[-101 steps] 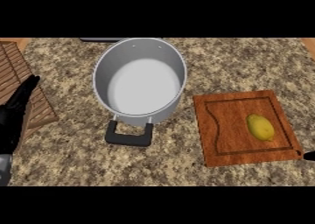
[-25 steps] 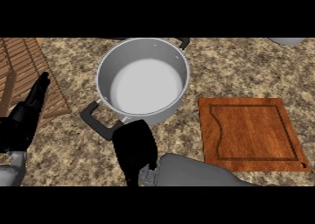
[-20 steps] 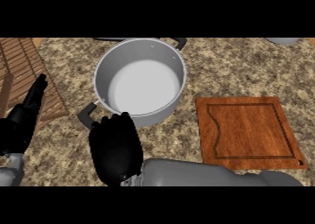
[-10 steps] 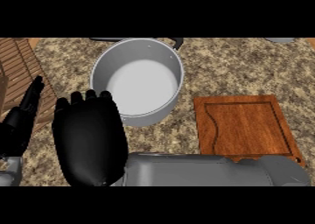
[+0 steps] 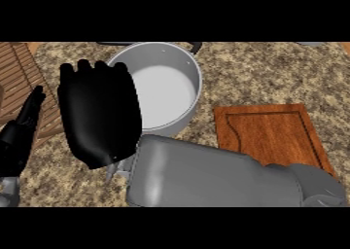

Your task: Pick the lemon from the cutting board and place it in the pot

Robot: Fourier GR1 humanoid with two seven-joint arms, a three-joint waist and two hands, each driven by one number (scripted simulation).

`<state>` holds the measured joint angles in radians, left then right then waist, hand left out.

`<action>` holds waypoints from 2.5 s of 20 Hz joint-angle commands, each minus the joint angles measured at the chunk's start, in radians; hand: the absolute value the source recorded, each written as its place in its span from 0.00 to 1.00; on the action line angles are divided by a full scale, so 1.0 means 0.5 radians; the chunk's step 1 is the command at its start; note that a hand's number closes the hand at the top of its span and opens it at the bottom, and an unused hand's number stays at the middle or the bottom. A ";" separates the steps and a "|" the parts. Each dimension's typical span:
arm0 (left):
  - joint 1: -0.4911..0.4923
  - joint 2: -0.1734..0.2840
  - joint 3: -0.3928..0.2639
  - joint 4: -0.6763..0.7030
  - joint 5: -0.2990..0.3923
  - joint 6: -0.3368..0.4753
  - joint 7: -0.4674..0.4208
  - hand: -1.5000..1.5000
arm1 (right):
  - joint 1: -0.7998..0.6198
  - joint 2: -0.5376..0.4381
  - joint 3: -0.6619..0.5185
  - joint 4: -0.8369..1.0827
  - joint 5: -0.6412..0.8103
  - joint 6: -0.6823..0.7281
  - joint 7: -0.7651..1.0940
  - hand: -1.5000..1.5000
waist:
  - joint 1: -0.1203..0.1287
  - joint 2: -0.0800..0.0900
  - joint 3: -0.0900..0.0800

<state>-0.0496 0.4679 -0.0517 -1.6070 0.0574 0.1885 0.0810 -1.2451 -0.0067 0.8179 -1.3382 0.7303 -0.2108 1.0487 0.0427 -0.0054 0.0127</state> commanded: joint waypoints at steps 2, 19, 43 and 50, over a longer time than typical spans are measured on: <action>0.103 -0.055 -0.011 0.142 0.041 -0.029 0.105 0.50 | -0.078 0.013 -0.117 0.227 -0.068 -0.191 -0.014 1.00 | -0.007 0.026 -0.029; 0.076 -0.072 -0.025 0.099 -0.038 -0.057 0.093 0.50 | -0.223 0.013 -0.305 1.448 -0.232 -0.341 -0.960 1.00 | 0.071 0.065 -0.031; -0.058 -0.106 -0.007 0.172 -0.061 -0.104 0.146 0.50 | -0.112 0.013 -1.031 1.372 -1.353 -0.936 -2.002 0.00 | 0.088 0.065 -0.025; 0.059 -0.074 0.103 0.212 -0.030 -0.131 0.071 0.50 | -0.011 0.013 -1.106 1.382 -1.640 -0.651 -2.178 0.00 | 0.002 0.037 -0.027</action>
<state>-0.0798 0.4285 -0.0312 -1.6143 0.0150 0.1455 0.1036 -1.2785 0.0001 0.2941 -0.6279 -0.0199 -0.6044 0.0049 0.0754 0.0128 0.0144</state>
